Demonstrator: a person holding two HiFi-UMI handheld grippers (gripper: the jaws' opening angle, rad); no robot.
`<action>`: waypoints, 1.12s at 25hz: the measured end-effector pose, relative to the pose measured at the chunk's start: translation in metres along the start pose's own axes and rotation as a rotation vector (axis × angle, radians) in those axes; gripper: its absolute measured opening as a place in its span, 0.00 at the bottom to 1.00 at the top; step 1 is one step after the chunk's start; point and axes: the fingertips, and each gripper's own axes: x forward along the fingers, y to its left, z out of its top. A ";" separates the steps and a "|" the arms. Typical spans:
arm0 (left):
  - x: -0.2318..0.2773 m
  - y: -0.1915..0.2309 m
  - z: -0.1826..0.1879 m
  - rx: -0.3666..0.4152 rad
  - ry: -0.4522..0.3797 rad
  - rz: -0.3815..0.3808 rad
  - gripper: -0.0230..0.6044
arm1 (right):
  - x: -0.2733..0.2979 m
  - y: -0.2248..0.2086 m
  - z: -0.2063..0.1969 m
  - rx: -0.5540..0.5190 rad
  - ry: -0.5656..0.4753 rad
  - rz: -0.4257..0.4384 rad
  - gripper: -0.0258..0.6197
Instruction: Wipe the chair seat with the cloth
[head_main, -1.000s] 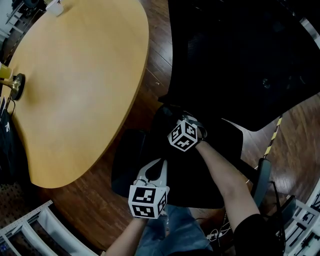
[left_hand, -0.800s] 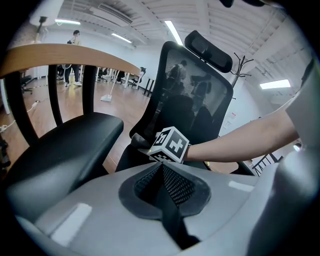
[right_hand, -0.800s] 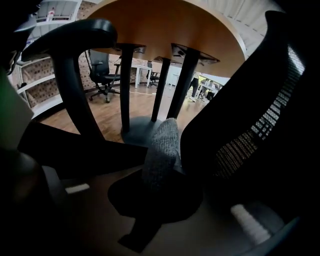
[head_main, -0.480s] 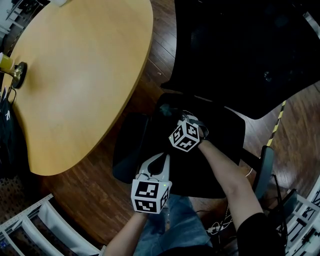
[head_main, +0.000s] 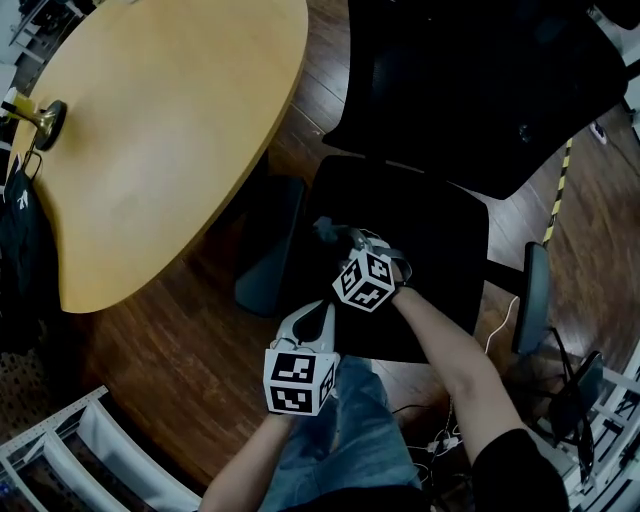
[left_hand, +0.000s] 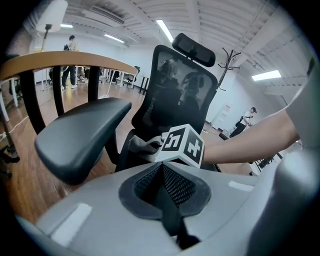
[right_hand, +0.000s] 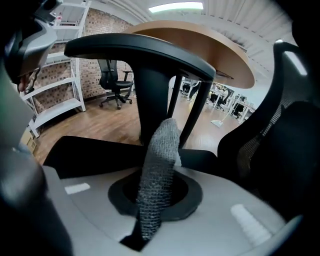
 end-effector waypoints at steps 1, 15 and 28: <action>-0.005 0.001 -0.006 0.003 0.003 0.001 0.04 | -0.002 0.008 0.000 0.003 0.000 -0.001 0.06; -0.064 0.019 -0.063 0.008 -0.032 0.041 0.04 | -0.041 0.121 0.004 0.056 -0.026 0.007 0.06; -0.107 0.046 -0.099 -0.046 -0.071 0.126 0.04 | -0.053 0.234 0.011 0.084 -0.044 0.120 0.06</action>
